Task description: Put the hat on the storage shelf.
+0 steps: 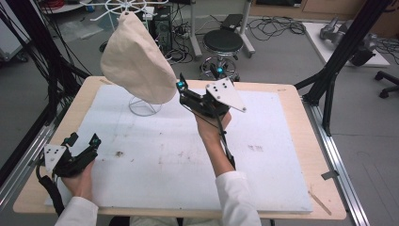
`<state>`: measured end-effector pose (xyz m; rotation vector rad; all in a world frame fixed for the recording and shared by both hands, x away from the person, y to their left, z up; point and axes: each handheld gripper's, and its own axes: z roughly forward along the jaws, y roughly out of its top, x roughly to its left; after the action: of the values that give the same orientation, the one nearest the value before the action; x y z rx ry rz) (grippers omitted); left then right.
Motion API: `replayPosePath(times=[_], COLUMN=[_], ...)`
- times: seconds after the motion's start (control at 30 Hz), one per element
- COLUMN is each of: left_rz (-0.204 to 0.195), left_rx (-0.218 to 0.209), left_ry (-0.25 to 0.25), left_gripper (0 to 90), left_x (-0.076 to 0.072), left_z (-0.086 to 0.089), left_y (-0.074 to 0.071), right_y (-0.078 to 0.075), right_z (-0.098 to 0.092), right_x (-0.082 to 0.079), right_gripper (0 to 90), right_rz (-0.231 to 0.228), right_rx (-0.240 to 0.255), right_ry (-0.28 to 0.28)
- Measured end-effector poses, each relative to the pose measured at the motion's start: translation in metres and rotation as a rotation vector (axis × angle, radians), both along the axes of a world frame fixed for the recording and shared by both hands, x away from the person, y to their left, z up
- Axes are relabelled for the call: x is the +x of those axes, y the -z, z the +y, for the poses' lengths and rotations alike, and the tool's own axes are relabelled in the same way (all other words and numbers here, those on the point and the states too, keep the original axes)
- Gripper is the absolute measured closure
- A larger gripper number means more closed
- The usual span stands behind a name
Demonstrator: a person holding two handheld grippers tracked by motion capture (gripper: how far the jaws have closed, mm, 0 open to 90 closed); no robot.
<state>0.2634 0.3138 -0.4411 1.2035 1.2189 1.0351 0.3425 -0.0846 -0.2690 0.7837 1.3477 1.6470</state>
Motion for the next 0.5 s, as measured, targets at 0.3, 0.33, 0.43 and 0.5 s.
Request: replayPosePath(times=[0.3,0.33,0.43,0.5], left_rz=[-0.002,-0.004,-0.002,-0.005], left_rx=[0.009,0.008,0.011,0.013], left_ry=[0.013,0.013,0.022,0.025], left_gripper=[25.4,25.4,25.4,25.4], left_x=[0.002,0.003,0.003,0.004], left_z=[-0.005,-0.005,-0.007,-0.009], left_y=[-0.001,-0.001,-0.001,-0.001], right_y=[-0.001,-0.001,0.001,0.004], right_z=[-0.045,-0.050,-0.063,-0.071], right_x=[-0.024,-0.026,-0.033,-0.037], right_gripper=[12.0,12.1,12.1,12.1], right_rz=[-0.012,-0.013,0.002,0.010], right_rx=[-0.013,-0.019,-0.023,-0.020], right_ry=[0.068,0.079,0.102,0.118])
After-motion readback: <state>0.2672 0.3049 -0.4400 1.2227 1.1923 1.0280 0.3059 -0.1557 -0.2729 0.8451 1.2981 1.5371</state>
